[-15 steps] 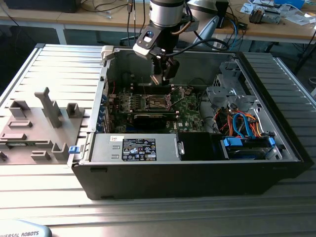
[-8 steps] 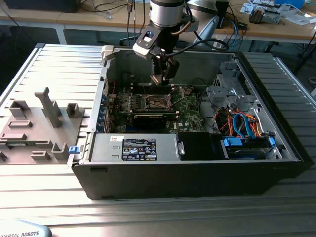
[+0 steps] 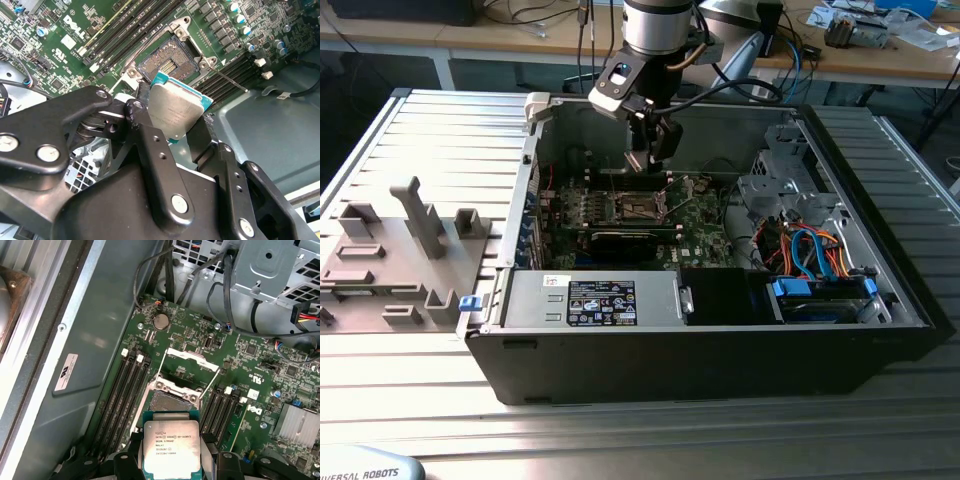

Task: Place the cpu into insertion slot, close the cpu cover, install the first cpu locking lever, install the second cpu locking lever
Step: 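Place the cpu into insertion slot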

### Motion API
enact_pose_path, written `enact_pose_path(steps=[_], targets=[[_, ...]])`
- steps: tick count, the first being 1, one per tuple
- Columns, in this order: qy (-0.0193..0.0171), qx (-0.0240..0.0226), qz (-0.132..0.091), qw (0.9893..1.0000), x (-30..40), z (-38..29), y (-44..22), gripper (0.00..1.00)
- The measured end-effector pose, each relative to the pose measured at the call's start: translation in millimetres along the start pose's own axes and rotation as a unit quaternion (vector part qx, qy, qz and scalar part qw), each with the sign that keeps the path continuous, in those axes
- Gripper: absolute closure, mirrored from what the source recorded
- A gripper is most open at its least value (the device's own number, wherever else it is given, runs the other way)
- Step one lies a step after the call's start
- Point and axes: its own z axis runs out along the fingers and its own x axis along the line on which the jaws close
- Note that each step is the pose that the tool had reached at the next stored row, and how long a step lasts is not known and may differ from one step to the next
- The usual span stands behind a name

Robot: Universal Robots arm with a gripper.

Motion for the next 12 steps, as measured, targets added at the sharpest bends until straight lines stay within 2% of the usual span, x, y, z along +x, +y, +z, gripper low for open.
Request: enact_pose_path(steps=[12], targets=[[-0.0002, -0.0001, 0.005, 1.0000, 0.0, 0.0, 0.0, 0.46]])
